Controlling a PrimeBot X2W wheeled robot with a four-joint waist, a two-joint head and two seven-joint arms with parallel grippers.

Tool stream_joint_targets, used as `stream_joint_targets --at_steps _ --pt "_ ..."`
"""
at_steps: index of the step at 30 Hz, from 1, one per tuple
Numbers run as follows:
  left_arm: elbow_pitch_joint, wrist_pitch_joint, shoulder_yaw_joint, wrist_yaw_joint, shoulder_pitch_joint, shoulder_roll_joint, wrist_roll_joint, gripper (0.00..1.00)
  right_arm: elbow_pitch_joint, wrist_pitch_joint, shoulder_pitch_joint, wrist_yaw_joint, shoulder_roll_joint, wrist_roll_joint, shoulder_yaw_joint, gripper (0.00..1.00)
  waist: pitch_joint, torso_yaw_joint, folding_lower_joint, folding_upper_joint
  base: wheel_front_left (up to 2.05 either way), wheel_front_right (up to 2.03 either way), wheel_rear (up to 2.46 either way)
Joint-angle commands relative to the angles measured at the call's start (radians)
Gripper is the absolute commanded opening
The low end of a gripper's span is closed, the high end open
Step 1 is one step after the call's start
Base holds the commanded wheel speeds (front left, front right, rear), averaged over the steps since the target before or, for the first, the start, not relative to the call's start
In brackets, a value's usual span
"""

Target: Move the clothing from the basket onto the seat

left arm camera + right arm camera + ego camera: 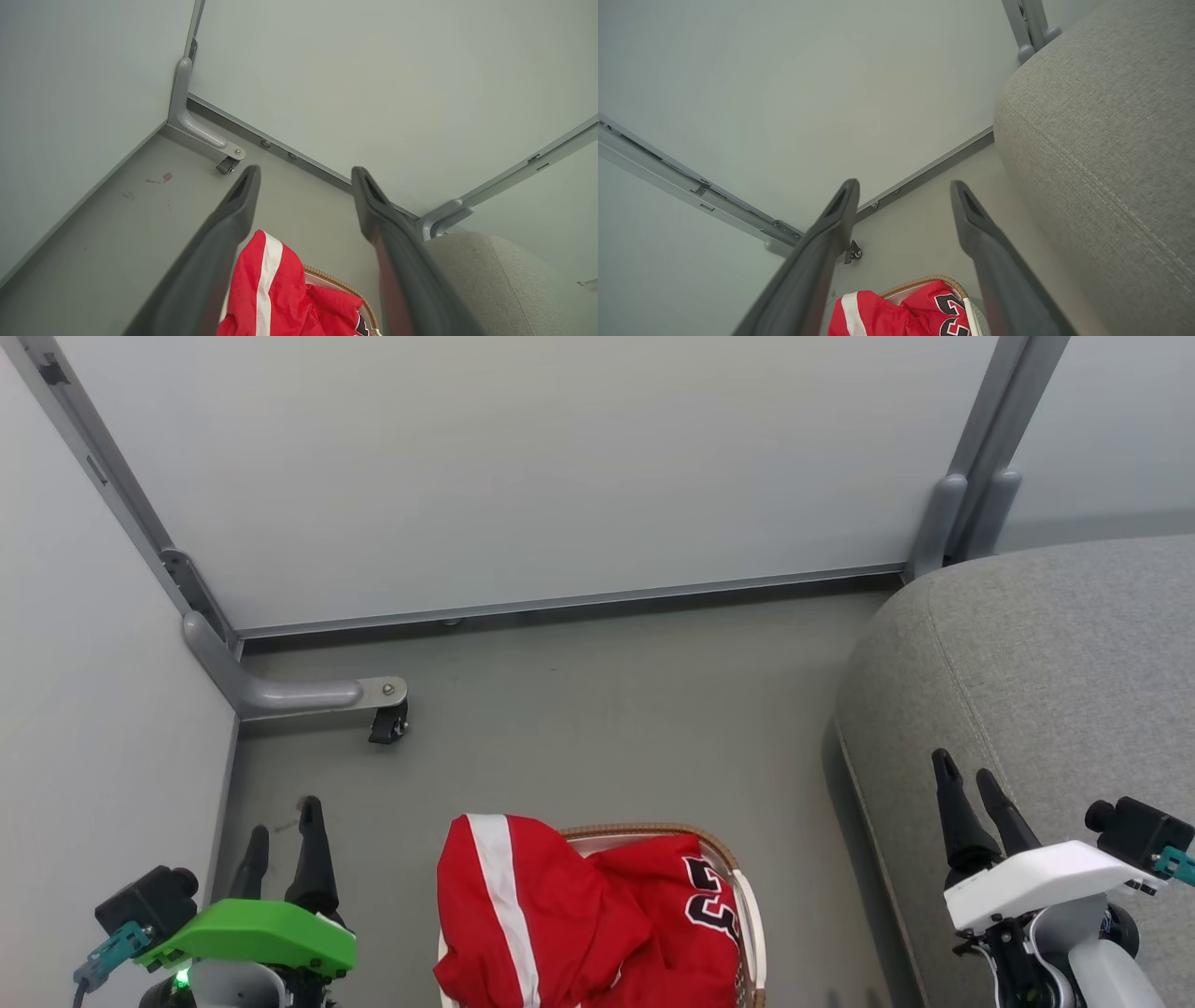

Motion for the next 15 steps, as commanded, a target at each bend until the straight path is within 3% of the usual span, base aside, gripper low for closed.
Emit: stream_joint_targets --at_steps 1,15 --pt "-0.008 -0.011 -0.007 0.008 -0.021 0.016 0.041 1.00 -0.005 -0.013 -0.026 0.000 -0.012 -0.036 0.003 1.00 0.000 0.000 0.0000 0.0000 0.00 0.00 0.00" --pt "-0.032 -0.050 -0.055 0.038 0.002 0.039 0.199 1.00 -0.001 -0.052 -0.029 0.000 -0.013 -0.197 0.020 1.00 0.000 -0.002 0.0000 0.0000 0.00 0.00 0.00"
